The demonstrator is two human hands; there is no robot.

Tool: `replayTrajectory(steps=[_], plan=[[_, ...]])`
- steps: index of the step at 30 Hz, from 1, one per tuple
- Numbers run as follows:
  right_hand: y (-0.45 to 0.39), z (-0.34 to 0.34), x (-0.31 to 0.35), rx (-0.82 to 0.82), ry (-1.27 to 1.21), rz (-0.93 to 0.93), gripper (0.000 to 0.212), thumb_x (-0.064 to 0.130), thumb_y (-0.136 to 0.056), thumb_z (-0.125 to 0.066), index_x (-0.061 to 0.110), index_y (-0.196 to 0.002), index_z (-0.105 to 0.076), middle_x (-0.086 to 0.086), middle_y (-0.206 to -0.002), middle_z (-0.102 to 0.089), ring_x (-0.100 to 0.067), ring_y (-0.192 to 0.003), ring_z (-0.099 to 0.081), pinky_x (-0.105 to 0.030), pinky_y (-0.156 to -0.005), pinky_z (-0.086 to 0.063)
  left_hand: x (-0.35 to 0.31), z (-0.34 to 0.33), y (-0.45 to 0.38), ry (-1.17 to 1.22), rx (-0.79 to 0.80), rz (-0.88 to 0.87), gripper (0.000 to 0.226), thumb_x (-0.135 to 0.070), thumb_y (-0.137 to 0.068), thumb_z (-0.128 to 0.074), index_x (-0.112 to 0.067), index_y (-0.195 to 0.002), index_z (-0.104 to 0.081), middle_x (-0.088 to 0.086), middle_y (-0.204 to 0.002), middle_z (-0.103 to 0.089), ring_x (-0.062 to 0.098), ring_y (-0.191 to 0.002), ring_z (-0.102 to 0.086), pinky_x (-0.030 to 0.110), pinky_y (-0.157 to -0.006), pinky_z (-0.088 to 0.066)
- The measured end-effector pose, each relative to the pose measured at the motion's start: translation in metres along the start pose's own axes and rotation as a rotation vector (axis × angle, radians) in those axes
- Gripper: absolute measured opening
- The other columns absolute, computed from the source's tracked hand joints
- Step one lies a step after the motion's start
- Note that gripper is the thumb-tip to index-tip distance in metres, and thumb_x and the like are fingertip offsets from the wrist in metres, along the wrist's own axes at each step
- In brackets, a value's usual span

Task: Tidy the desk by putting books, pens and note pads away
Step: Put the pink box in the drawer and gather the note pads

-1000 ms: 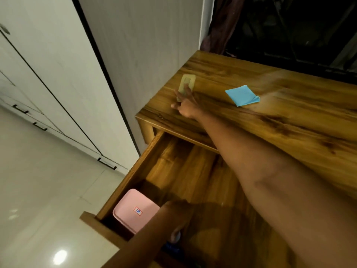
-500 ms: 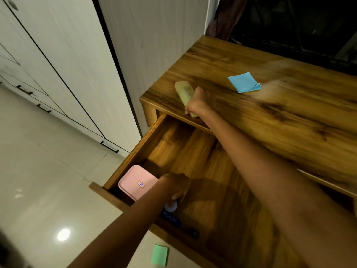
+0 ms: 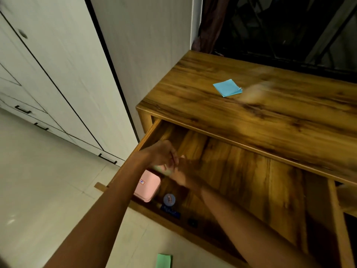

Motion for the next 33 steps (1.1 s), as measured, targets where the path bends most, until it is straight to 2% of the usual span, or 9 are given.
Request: replayTrajectory(steps=[5,8,10,11,13,16,20,26,33], plan=[[0.012,0.005,0.005,0.041,-0.127,0.099,0.061,0.023,-0.089,-0.062,0.013,-0.144,-0.038,-0.006,-0.150,-0.037,-0.023,-0.139,-0.031,-0.030,-0.112,-0.026,-0.031,0.009,-0.009,0.100,-0.255,-0.100,0.021,0.003,-0.084,-0.058,-0.009,-0.101,-0.063,0.000,-0.088,-0.063,0.012,-0.085,-0.062,0.016,-0.066,-0.050],[0.022,0.055,-0.018,-0.296,-0.233,0.153,0.035,0.033,-0.090,-0.057,0.011,-0.115,-0.066,-0.009,-0.118,-0.067,-0.023,-0.112,-0.061,-0.034,-0.095,-0.045,-0.054,0.019,-0.023,0.303,-0.441,-0.176,0.016,-0.002,-0.086,-0.060,-0.009,-0.100,-0.059,0.006,-0.093,-0.065,0.018,-0.092,-0.063,0.030,-0.082,-0.051],[0.030,0.097,-0.049,-0.628,-0.335,0.106,0.034,0.035,-0.087,-0.048,0.011,-0.091,-0.073,-0.008,-0.094,-0.073,-0.025,-0.090,-0.068,-0.034,-0.079,-0.051,-0.072,0.026,-0.043,0.319,-0.552,-0.183,0.017,-0.007,-0.086,-0.063,-0.006,-0.102,-0.060,0.010,-0.098,-0.066,0.021,-0.096,-0.062,0.035,-0.089,-0.050],[0.032,0.118,-0.066,-0.765,-0.323,0.055,0.031,0.031,-0.085,-0.049,0.010,-0.087,-0.072,-0.009,-0.089,-0.072,-0.027,-0.084,-0.067,-0.034,-0.074,-0.050,-0.081,0.028,-0.058,0.320,-0.585,-0.173,0.020,-0.009,-0.086,-0.063,-0.003,-0.105,-0.060,0.014,-0.103,-0.066,0.025,-0.099,-0.063,0.037,-0.091,-0.050],[0.032,0.156,-0.098,-0.855,-0.287,-0.046,0.020,0.020,-0.086,-0.056,0.009,-0.092,-0.072,-0.009,-0.092,-0.071,-0.027,-0.087,-0.065,-0.031,-0.076,-0.049,-0.098,0.031,-0.095,0.255,-0.624,-0.119,0.028,-0.015,-0.089,-0.061,-0.002,-0.113,-0.059,0.019,-0.114,-0.063,0.032,-0.108,-0.059,0.041,-0.096,-0.047],[0.017,0.195,-0.146,-0.772,-0.216,-0.138,0.018,0.014,-0.089,-0.059,0.011,-0.102,-0.070,-0.006,-0.105,-0.067,-0.024,-0.100,-0.060,-0.029,-0.086,-0.044,-0.123,0.043,-0.148,0.212,-0.677,-0.087,0.037,-0.027,-0.087,-0.063,-0.004,-0.116,-0.057,0.019,-0.123,-0.058,0.036,-0.119,-0.051,0.045,-0.103,-0.040],[-0.003,0.222,-0.203,-0.619,0.033,-0.226,0.029,0.023,-0.085,-0.065,0.022,-0.113,-0.066,0.003,-0.125,-0.061,-0.021,-0.124,-0.044,-0.039,-0.101,-0.032,-0.159,0.074,-0.213,0.113,-0.744,-0.040,0.059,-0.030,-0.081,-0.070,-0.003,-0.128,-0.048,0.019,-0.133,-0.048,0.035,-0.128,-0.038,0.040,-0.108,-0.026],[-0.023,0.239,-0.246,-0.241,0.051,-0.014,0.061,0.036,-0.074,-0.075,0.027,-0.130,-0.054,0.010,-0.146,-0.041,-0.016,-0.137,-0.026,-0.047,-0.112,-0.024,-0.176,0.094,-0.295,0.035,-0.641,-0.026,0.067,-0.027,-0.082,-0.070,-0.008,-0.138,-0.039,0.019,-0.138,-0.042,0.036,-0.127,-0.038,0.042,-0.105,-0.038],[-0.035,0.244,-0.253,-0.164,0.100,0.066,0.071,0.038,-0.072,-0.076,0.025,-0.137,-0.048,0.006,-0.150,-0.035,-0.020,-0.137,-0.027,-0.044,-0.111,-0.022,-0.182,0.104,-0.326,-0.273,-0.533,0.079,0.080,-0.034,-0.079,-0.072,-0.013,-0.144,-0.031,0.020,-0.146,-0.033,0.040,-0.134,-0.027,0.046,-0.109,-0.025]])
Point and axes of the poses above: each hand's wrist, its own y-axis away from the middle knuckle, its own z-axis out of the back of the hand, x = y × z, the point moved 5 cm from there along -y, towards the middle knuckle
